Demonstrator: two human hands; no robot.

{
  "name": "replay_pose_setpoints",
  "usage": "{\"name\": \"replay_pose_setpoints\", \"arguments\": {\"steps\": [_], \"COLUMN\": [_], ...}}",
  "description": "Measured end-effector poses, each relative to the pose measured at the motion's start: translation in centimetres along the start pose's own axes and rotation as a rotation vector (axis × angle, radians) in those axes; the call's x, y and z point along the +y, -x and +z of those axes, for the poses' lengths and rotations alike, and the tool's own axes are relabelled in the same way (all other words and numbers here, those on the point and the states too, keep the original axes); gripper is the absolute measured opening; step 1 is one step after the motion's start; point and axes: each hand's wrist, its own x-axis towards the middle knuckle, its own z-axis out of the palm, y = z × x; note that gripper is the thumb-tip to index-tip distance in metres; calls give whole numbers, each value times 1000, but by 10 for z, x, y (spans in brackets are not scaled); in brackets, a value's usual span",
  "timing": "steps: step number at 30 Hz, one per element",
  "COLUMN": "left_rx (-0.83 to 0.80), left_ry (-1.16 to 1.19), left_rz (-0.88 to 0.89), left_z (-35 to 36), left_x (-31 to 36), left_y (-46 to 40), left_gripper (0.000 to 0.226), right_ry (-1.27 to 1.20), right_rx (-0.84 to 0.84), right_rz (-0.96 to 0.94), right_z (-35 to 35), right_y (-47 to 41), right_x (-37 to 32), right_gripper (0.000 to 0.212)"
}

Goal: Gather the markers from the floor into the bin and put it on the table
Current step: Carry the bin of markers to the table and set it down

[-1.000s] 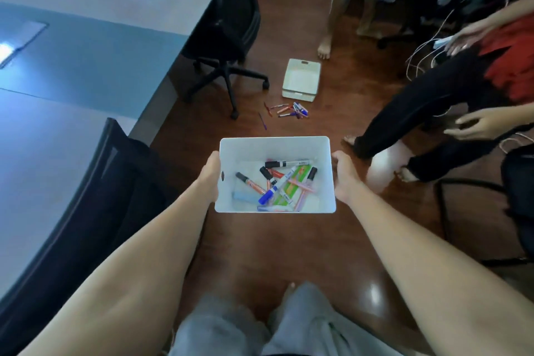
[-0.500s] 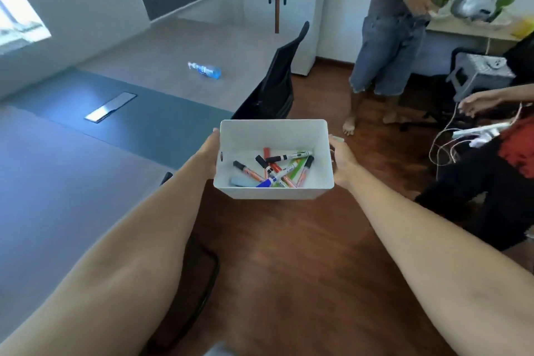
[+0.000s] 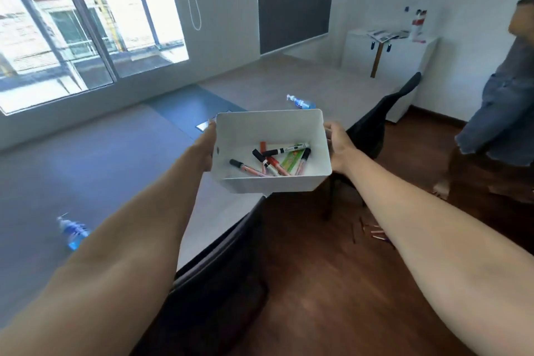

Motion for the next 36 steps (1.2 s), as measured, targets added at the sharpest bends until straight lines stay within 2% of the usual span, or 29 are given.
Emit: {"name": "replay_pose_setpoints", "arguments": {"steps": [4, 9, 14, 17, 19, 21, 24, 27, 30, 36], "left_rx": [91, 155, 208, 262, 345, 377, 413, 448, 491, 525], "left_ry": [39, 52, 189, 242, 254, 269, 280, 315, 357, 447], "left_rz": [-17, 57, 36, 11, -19, -49, -70, -98, -149, -249], "left_z": [-73, -159, -234, -269, -287, -300, -314, -328, -348, -347], "left_x": [7, 12, 1, -18, -29, -37, -49, -63, -91, -116], "left_y": [-19, -23, -34, -44, -48, -56, -66, -78, -98, -121], "left_gripper": [56, 32, 33, 28, 31, 37, 46, 56, 66, 66], "right_ry": [-3, 16, 103, 185, 218, 251, 328, 357, 352, 347], "right_rx": [-130, -228, -334, -458, -502, -513, -535, -538, -561, -479], "right_rz": [36, 93, 158, 196, 220, 223, 245, 284, 315, 379], "right_z": [81, 175, 256, 294, 317, 338, 359, 378, 390, 406], "right_y": [-24, -58, -88, -110, -123, -139, -172, -220, -262, -244], "right_x": [8, 28, 45, 60, 70, 81, 108, 140, 171, 185], "right_gripper": [25, 25, 24, 34, 35, 25, 44, 51, 73, 69]}}
